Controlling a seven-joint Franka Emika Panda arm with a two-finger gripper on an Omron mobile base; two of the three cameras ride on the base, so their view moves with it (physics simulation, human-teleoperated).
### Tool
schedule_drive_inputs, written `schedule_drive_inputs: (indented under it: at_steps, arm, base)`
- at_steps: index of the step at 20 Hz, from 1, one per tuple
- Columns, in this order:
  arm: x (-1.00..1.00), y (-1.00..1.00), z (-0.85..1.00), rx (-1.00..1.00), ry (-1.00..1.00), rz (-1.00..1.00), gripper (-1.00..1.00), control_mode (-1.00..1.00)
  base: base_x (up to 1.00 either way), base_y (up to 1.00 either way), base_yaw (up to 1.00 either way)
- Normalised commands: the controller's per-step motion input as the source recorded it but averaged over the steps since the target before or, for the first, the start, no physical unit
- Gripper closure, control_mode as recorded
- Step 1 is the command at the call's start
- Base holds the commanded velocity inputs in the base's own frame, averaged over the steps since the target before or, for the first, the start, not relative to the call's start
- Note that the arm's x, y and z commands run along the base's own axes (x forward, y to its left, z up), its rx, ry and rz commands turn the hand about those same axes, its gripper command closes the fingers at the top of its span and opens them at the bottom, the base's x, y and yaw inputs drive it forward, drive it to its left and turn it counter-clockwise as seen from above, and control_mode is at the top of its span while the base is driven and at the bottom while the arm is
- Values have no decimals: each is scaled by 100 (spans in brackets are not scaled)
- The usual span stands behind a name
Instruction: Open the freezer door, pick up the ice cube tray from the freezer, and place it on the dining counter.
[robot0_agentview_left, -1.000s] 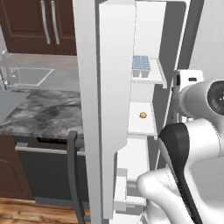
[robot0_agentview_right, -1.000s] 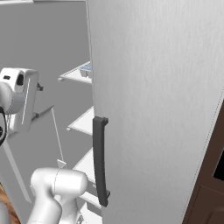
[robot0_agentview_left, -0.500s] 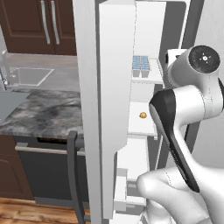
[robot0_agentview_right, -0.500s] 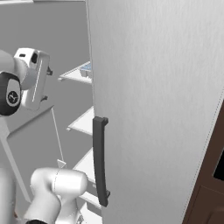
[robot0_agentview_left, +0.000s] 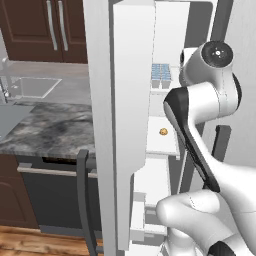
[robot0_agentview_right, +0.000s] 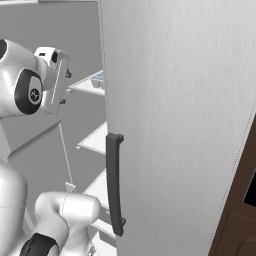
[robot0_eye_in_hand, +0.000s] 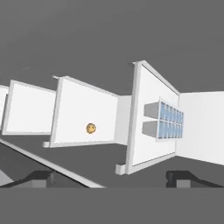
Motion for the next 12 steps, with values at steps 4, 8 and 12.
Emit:
schedule_drive_inputs:
  at_steps: [4, 8, 12]
  arm:
    - [65, -17, 0, -3, 0, -2, -100, -100]
    - [64, -6, -5, -5, 0, -9, -100, -100]
    - [61, -6, -9, 0, 0, -13, -100, -100]
  base:
    - [0, 0, 0]
    - [0, 0, 0]
    - [0, 0, 0]
